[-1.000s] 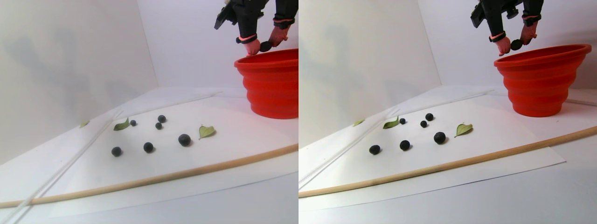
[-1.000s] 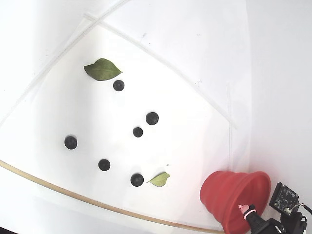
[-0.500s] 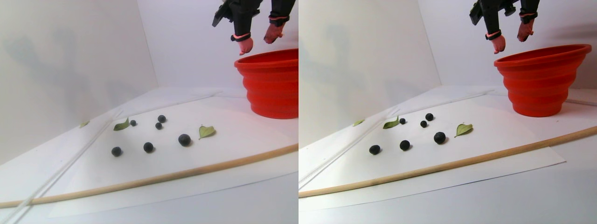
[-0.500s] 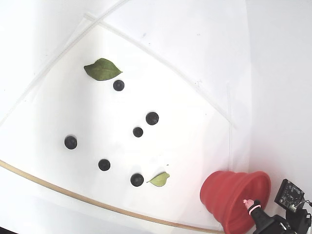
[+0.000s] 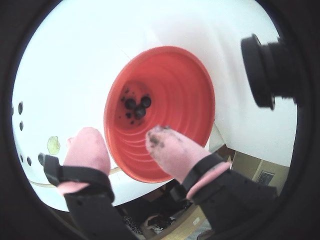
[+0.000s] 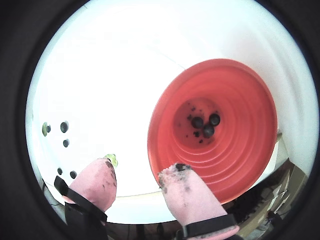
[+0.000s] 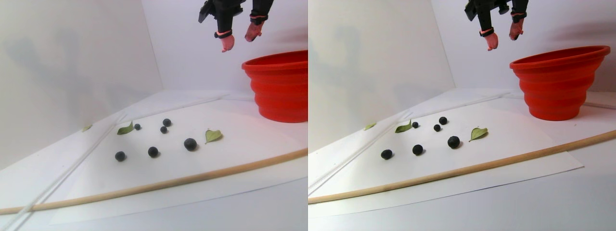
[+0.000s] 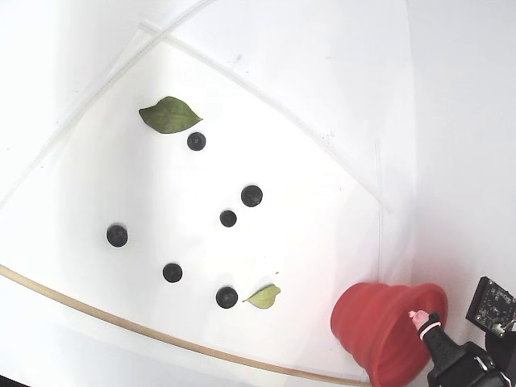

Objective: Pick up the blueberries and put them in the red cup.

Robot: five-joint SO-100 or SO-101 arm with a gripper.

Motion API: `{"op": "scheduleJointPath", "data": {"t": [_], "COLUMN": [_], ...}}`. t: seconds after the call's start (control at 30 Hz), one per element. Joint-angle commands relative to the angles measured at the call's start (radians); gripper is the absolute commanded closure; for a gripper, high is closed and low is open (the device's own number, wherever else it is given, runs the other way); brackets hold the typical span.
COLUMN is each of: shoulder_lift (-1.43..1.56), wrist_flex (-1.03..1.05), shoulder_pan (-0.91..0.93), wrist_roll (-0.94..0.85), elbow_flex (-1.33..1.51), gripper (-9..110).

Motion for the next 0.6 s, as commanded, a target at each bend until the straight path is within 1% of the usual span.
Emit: {"op": "scheduleJointPath", "data": {"t": [0.0,0.57], "shoulder_lift": [0.114,0.161], "wrist_flex": [0.003,0.029], "shoulder_pan": [-0.031,-0.133], "wrist_roll": [-0.002,-0.008], "elbow_flex": [-0.043,0.023], "gripper": [85,85]}}
